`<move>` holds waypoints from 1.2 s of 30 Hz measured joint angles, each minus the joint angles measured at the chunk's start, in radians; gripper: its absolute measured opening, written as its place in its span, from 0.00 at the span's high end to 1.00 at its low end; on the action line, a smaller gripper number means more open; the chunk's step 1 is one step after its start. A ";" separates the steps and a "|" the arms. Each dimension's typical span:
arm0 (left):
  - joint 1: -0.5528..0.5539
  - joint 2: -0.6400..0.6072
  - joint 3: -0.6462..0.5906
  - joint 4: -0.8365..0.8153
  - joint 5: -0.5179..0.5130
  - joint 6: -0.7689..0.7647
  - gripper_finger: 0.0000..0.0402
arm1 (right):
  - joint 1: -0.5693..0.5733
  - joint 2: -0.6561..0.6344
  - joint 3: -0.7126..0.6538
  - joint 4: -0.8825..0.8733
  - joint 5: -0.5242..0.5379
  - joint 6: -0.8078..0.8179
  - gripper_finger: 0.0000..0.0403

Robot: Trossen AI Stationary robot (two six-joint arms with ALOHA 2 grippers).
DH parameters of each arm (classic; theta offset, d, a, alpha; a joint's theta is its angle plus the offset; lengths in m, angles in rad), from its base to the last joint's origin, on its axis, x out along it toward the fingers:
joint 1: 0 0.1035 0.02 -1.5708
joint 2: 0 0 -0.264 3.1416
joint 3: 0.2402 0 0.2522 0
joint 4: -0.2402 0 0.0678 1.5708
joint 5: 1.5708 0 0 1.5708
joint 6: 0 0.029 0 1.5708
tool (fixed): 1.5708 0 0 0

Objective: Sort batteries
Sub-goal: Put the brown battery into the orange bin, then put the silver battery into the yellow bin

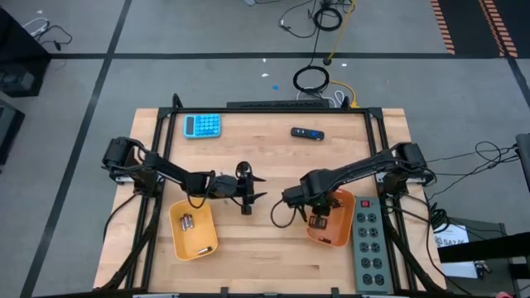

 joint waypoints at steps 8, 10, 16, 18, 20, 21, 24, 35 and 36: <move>0.055 -0.211 0.000 -0.240 0.003 -0.025 0.47 | -0.001 -0.132 0.000 0.045 0.292 -0.031 0.65; 0.073 -0.261 0.000 -0.318 0.042 -0.041 0.47 | -0.003 -0.192 -0.006 0.095 0.373 -0.054 0.65; 0.130 -0.376 0.001 -0.589 0.064 -0.165 0.47 | -0.024 -0.370 -0.205 0.530 0.526 -0.236 0.69; 0.144 -0.403 0.001 -0.640 0.064 -0.195 0.47 | -0.049 -0.418 -0.310 0.708 0.565 -0.335 0.70; 0.160 -0.422 0.003 -0.662 0.064 -0.217 0.47 | -0.094 -0.451 -0.412 0.904 0.572 -0.429 0.71; 0.171 -0.428 0.008 -0.684 0.064 -0.230 0.47 | -0.122 -0.462 -0.458 1.002 0.562 -0.466 0.71; 0.202 -0.429 0.039 -0.757 0.063 -0.256 0.47 | -0.197 -0.478 -0.586 1.297 0.510 -0.569 0.72; 0.358 -0.428 0.089 -0.907 0.220 -0.332 0.47 | -0.379 -0.463 -0.745 1.734 0.490 -0.639 0.73; 0.365 -0.428 0.092 -0.925 0.219 -0.341 0.47 | -0.385 -0.463 -0.745 1.734 0.489 -0.619 0.73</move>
